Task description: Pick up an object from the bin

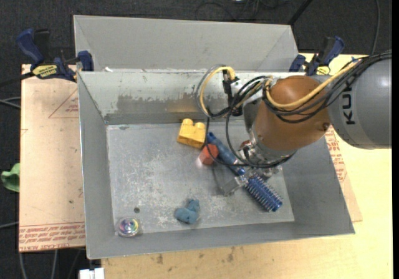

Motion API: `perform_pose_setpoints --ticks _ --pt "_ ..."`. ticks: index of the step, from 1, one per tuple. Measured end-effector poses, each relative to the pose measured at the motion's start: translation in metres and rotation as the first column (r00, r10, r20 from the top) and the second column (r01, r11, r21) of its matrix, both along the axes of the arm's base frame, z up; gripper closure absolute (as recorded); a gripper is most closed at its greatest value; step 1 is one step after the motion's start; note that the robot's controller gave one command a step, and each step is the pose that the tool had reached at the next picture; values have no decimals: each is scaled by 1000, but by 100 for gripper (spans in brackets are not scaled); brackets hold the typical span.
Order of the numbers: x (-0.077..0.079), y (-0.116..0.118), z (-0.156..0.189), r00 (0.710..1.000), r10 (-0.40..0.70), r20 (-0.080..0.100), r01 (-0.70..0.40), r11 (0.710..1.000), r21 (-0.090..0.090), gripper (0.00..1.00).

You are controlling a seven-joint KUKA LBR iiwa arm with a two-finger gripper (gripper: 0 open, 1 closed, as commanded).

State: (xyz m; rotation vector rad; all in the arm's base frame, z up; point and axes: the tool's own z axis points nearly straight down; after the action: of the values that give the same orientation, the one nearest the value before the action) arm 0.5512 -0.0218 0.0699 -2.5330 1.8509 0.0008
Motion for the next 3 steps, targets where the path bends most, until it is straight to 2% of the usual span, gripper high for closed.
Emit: perform_pose_setpoints --ticks 1,3 --pt "-1 -2 -1 1000 -4 -3 4 1000 0 100" --pt "-1 1 68 1000 -13 -1 13 1000 -1 100"
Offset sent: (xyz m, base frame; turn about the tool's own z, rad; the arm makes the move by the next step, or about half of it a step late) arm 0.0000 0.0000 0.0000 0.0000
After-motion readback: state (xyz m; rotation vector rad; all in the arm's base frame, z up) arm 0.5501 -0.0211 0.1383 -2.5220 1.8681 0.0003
